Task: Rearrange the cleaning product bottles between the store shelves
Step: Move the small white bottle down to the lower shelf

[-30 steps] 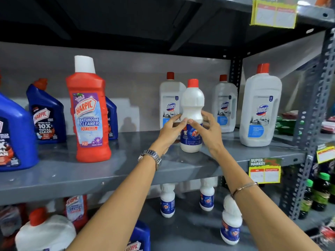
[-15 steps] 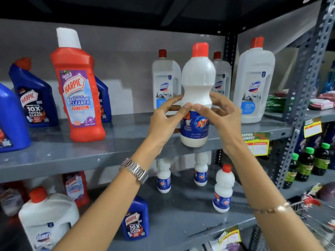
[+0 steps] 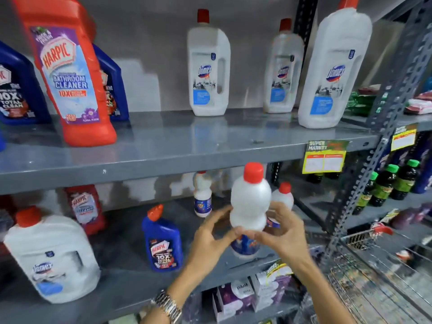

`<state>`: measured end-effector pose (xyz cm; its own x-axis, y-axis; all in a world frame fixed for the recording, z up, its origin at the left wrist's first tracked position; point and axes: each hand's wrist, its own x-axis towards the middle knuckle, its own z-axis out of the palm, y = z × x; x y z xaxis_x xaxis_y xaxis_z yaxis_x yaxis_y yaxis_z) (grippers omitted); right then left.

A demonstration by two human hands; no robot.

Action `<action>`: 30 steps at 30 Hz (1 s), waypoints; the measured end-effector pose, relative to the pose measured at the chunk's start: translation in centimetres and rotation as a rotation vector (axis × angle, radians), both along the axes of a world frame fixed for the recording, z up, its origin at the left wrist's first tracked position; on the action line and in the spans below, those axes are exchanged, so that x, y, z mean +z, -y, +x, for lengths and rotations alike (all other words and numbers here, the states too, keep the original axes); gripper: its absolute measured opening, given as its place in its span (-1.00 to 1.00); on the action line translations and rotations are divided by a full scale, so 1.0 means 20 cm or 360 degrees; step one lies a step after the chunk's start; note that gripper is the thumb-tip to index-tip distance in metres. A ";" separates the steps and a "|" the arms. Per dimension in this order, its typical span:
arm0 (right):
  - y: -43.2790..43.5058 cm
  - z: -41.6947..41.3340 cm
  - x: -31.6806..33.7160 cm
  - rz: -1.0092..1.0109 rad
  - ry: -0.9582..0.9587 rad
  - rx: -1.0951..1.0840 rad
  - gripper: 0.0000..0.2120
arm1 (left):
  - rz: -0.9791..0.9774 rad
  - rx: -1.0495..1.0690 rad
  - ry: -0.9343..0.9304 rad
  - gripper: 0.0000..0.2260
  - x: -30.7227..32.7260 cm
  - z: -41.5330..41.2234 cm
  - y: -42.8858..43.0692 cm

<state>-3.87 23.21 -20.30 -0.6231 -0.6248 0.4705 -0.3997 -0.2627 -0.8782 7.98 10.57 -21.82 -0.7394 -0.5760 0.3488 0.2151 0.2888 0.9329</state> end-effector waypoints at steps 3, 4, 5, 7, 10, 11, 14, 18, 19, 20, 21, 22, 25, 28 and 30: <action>0.12 -0.09 -0.23 0.0112 0.0075 -0.0056 -0.50 | 0.0055 0.0036 0.0174 -0.61 -0.17 -0.08 0.08; 0.15 -0.12 -0.28 0.0159 0.0084 -0.0064 -0.50 | 0.0057 0.0047 0.0223 -0.62 -0.21 -0.10 0.11; 0.19 -0.15 -0.33 0.0210 0.0088 -0.0070 -0.49 | 0.0068 0.0048 0.0265 -0.62 -0.25 -0.14 0.15; 0.27 -0.20 -0.41 0.0297 0.0098 -0.0069 -0.49 | 0.0091 0.0060 0.0320 -0.64 -0.33 -0.18 0.22; 0.36 -0.26 -0.49 0.0383 0.0121 -0.0073 -0.47 | 0.0155 0.0087 0.0369 -0.65 -0.44 -0.23 0.30; 0.39 -0.27 -0.52 0.0407 0.0124 -0.0071 -0.47 | 0.0180 0.0096 0.0384 -0.64 -0.48 -0.24 0.32; 0.45 -0.29 -0.59 0.0495 0.0139 -0.0066 -0.51 | 0.0229 0.0137 0.0422 -0.62 -0.57 -0.26 0.36; 0.50 -0.29 -0.66 0.0527 0.0179 -0.0063 -0.48 | 0.0290 0.0155 0.0442 -0.62 -0.63 -0.26 0.40; 0.51 -0.29 -0.66 0.0527 0.0181 -0.0061 -0.46 | 0.0294 0.0146 0.0450 -0.62 -0.63 -0.27 0.41; 0.52 -0.29 -0.67 0.0527 0.0182 -0.0059 -0.45 | 0.0293 0.0130 0.0465 -0.62 -0.63 -0.27 0.43; 0.53 -0.29 -0.68 0.0527 0.0182 -0.0053 -0.44 | 0.0290 0.0115 0.0484 -0.61 -0.63 -0.27 0.44; 0.53 -0.30 -0.68 0.0530 0.0178 -0.0048 -0.43 | 0.0291 0.0100 0.0500 -0.60 -0.63 -0.26 0.45; 0.53 -0.29 -0.69 0.0545 0.0141 -0.0030 -0.42 | 0.0339 0.0053 0.0497 -0.57 -0.65 -0.25 0.45; 0.53 -0.28 -0.70 0.0553 0.0105 -0.0023 -0.44 | 0.0375 0.0035 0.0482 -0.55 -0.65 -0.24 0.44; 0.53 -0.25 -0.70 0.0551 0.0096 -0.0034 -0.45 | 0.0359 0.0035 0.0487 -0.54 -0.64 -0.23 0.44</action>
